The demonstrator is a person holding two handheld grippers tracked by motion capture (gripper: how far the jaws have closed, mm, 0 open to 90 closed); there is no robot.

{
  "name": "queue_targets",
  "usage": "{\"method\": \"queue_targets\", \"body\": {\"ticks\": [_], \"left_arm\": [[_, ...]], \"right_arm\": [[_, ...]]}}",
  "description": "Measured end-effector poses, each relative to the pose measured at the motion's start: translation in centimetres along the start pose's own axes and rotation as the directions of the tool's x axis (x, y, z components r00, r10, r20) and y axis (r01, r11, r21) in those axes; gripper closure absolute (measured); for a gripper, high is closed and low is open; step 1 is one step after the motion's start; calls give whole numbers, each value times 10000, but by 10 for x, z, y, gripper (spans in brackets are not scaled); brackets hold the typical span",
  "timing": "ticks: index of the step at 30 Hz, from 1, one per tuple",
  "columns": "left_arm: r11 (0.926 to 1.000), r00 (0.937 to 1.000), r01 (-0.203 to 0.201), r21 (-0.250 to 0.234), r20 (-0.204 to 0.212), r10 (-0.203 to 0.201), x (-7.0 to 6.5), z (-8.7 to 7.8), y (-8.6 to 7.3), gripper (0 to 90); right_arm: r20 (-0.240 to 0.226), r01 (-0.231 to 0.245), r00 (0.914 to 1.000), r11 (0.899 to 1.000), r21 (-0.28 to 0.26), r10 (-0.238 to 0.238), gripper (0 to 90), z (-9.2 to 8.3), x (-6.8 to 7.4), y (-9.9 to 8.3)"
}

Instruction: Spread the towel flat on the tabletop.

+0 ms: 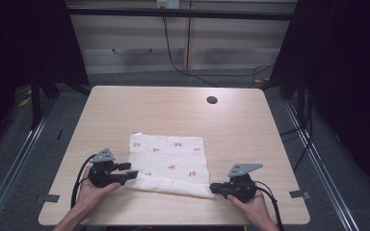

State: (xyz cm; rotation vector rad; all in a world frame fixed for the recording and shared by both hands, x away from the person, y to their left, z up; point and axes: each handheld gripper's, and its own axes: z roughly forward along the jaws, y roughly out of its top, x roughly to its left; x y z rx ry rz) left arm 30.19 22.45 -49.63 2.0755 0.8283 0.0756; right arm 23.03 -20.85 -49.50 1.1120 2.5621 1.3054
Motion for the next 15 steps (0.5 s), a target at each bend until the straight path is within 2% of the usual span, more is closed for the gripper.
{"method": "queue_targets", "body": {"ticks": [3, 4, 5, 7, 9, 11, 12, 15], "left_arm": [[9985, 9997, -208, 498, -131, 215, -1, 6, -4, 567], [9979, 9986, -395, 505, -320, 412, -3, 5, -5, 751], [9975, 9985, -451, 536, -286, 467, -3, 5, -5, 751], [9974, 9983, -531, 486, -203, 542, -2, 5, -4, 843], [9982, 9986, -496, 344, -160, 502, -2, 4, -3, 865], [9984, 9984, -565, -73, 23, 565, -4, -3, -1, 867], [9970, 9978, -583, -501, 280, 597, -7, -11, 1, 868], [9952, 9965, -655, -727, 462, 690, -11, -18, 1, 869]], "right_arm": [[-22, -12, 10000, 10000, 21, 12, 842, 1, 0, 0], [14, 0, 10000, 10000, 11, 0, 842, 1, -1, 0], [17, 6, 10000, 10000, -1, -6, 844, 2, -1, 0], [61, -29, 10000, 10000, -27, 29, 850, 3, -3, 1], [101, -54, 9999, 10000, -57, 54, 851, 4, -4, 3], [114, -68, 9999, 9998, -196, 70, 853, 4, -5, 6], [99, -13, 9999, 9993, -362, 16, 852, 1, -3, 7], [111, -41, 9999, 9987, -510, 46, 837, -4, 0, 6]]}}
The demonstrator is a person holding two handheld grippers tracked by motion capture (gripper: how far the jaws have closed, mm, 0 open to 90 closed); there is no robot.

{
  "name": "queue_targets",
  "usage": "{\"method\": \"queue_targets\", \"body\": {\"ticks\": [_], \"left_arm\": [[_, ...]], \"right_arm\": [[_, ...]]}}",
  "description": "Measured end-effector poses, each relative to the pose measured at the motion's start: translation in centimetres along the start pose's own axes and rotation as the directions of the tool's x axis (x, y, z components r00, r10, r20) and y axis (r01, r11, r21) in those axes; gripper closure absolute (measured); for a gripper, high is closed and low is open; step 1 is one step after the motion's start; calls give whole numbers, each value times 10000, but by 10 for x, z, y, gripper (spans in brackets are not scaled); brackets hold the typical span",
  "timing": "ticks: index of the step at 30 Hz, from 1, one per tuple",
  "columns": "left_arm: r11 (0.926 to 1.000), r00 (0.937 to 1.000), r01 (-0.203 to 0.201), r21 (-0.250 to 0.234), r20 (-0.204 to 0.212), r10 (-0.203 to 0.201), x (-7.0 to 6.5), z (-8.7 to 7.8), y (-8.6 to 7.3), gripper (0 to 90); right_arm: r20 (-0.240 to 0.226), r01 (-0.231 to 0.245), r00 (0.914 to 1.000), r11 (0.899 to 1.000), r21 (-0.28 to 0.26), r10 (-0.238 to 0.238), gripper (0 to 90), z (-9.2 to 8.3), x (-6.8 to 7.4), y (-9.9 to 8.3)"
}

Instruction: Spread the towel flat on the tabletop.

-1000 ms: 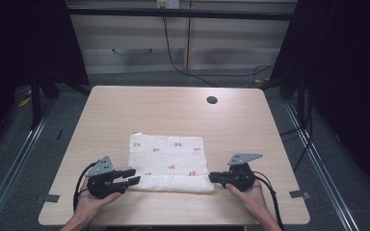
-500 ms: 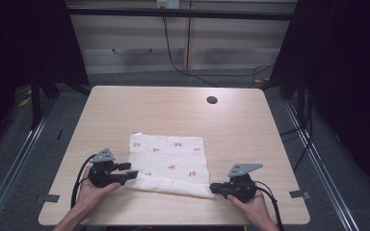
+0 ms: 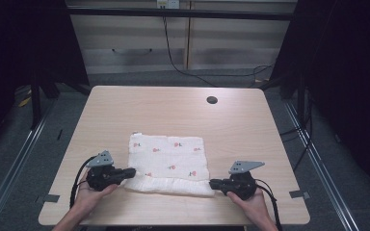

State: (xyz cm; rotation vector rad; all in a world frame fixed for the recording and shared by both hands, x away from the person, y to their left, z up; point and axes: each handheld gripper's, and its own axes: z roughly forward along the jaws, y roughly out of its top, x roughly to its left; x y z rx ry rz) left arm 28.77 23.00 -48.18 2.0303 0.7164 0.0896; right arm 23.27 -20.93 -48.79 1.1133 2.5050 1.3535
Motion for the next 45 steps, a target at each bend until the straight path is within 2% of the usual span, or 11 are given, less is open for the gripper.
{"method": "queue_targets", "body": {"ticks": [8, 12, 17, 22, 25, 28, 31, 34, 37, 40, 45], "left_arm": [[9991, 9981, -423, -7, 455, 423, -21, -20, -16, 856], [9981, 9935, -595, -152, 968, 607, -24, -27, -20, 777], [9971, 9977, -68, -756, 670, 119, -17, -37, -14, 709], [9997, 9998, 174, -182, -59, -175, -6, -20, -5, 622], [9999, 9992, 68, 154, -390, -62, 1, -4, 3, 593], [9990, 9984, 232, 379, -526, -212, 10, 9, 13, 595], [9985, 9992, 303, 447, -260, -292, 14, 19, 21, 610], [9975, 9985, 284, 645, -480, -253, 18, 31, 26, 621], [9965, 9970, 251, 798, -753, -191, 26, 39, 26, 622], [9945, 9922, 529, 899, -1172, -422, 36, 44, 21, 622], [9921, 9901, 398, 1189, -1383, -232, 35, 52, 19, 631]], "right_arm": [[-173, -11, 9998, 10000, -15, 11, 771, -11, 10, -10], [-384, 42, 9993, 10000, -72, -45, 711, -16, 16, -14], [-410, 179, 9990, 9993, -335, -193, 635, -20, 23, -8], [-25, 258, 9997, 9995, -191, -258, 632, -4, 11, 4], [245, 414, 9989, 9991, -106, -411, 619, 5, 6, 15], [452, 507, 9977, 9985, -189, -498, 609, 16, -2, 32], [386, 393, 9985, 9992, -20, -392, 599, 32, -18, 53], [537, 431, 9976, 9990, 145, -438, 618, 49, -27, 63], [475, 368, 9982, 9993, 110, -373, 639, 63, -32, 64], [669, 315, 9971, 9975, 640, -358, 644, 72, -35, 59], [1058, 160, 9941, 9965, 818, -246, 651, 72, -38, 50]]}}
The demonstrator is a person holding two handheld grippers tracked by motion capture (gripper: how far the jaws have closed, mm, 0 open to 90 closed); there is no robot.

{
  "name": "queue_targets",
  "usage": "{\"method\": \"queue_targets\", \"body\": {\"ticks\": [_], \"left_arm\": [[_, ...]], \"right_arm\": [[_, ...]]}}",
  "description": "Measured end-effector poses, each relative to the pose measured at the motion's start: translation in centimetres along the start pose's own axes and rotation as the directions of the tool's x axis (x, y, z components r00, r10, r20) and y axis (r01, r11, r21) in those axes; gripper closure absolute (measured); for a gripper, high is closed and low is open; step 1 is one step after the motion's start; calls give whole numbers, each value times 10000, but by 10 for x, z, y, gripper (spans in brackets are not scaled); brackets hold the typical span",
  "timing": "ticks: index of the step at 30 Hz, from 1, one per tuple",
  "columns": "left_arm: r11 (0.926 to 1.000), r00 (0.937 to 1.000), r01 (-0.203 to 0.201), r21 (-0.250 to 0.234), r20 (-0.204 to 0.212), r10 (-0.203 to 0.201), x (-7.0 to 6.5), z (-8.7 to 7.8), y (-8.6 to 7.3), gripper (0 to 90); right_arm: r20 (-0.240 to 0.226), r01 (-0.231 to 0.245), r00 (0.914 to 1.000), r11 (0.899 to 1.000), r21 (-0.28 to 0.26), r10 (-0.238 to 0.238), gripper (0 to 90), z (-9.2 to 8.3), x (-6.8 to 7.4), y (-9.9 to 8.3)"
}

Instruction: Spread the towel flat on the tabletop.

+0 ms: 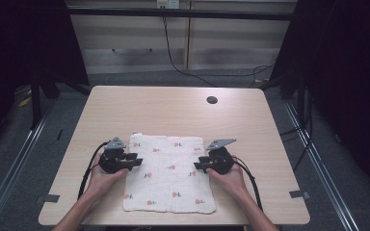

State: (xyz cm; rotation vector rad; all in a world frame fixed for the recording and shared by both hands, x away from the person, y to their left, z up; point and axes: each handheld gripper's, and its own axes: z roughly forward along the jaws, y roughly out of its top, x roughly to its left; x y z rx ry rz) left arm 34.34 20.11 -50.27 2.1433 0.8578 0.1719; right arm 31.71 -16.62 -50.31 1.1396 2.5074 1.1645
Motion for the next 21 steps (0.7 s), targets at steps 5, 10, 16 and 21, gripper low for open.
{"method": "queue_targets", "body": {"ticks": [5, 10, 16, 21], "left_arm": [[9998, 9999, -89, -169, 56, 90, -4, 4, -1, 631], [9996, 9997, -89, -278, 229, 95, -9, 9, 0, 630], [9994, 9987, -272, -207, 431, 280, -20, 11, 1, 630], [9985, 9966, -536, -133, 620, 543, -29, 10, -1, 630]], "right_arm": [[149, -69, 9999, 9999, 102, 67, 655, -8, 0, -6], [418, -78, 9991, 9998, 195, 70, 653, -17, -6, -12], [541, -214, 9983, 9997, 120, 208, 653, -27, -9, -22], [556, -392, 9977, 9991, 147, 383, 654, -35, -10, -29]]}}
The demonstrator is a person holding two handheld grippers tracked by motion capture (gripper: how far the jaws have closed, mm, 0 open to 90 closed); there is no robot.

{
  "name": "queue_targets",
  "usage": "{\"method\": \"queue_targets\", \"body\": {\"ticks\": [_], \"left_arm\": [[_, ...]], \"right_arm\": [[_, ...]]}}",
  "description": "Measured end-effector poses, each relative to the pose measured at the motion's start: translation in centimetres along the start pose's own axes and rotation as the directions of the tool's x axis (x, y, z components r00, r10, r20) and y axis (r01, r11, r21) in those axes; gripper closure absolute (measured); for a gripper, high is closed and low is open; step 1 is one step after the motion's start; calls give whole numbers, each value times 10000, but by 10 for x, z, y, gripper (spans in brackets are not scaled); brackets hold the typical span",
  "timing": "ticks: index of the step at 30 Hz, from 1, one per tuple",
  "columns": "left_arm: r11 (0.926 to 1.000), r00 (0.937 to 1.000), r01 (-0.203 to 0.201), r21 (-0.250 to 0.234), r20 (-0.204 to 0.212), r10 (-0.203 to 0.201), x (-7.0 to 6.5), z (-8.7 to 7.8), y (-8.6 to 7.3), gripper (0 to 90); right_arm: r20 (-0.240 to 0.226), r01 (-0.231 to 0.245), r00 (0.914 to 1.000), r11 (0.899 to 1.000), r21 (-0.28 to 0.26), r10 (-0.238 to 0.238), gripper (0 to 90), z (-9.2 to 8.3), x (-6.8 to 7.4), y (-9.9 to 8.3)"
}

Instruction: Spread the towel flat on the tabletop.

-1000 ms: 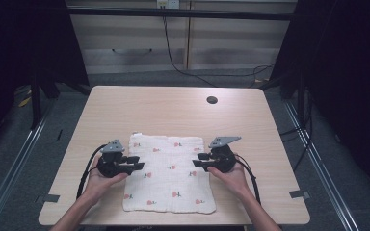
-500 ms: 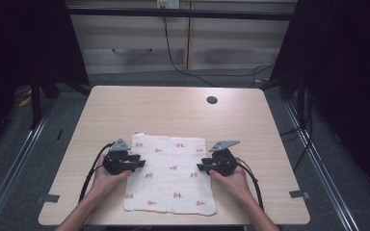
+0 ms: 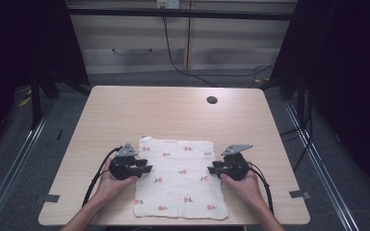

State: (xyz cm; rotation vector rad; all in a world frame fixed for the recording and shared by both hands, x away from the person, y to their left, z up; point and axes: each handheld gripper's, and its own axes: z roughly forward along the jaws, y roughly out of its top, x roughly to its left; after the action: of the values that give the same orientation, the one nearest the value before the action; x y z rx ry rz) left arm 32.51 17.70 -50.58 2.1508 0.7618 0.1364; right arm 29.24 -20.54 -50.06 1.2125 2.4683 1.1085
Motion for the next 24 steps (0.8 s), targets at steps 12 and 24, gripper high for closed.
{"method": "queue_targets", "body": {"ticks": [12, 24], "left_arm": [[10000, 9995, 56, -62, 306, -54, -1, -3, -4, 641], [9998, 9996, -44, -200, 269, 49, -1, -3, -6, 642]], "right_arm": [[-138, 13, 9999, 9998, 208, -10, 654, -6, 6, -4], [87, -258, 9996, 9966, -780, 266, 667, -4, -23, 31]]}}
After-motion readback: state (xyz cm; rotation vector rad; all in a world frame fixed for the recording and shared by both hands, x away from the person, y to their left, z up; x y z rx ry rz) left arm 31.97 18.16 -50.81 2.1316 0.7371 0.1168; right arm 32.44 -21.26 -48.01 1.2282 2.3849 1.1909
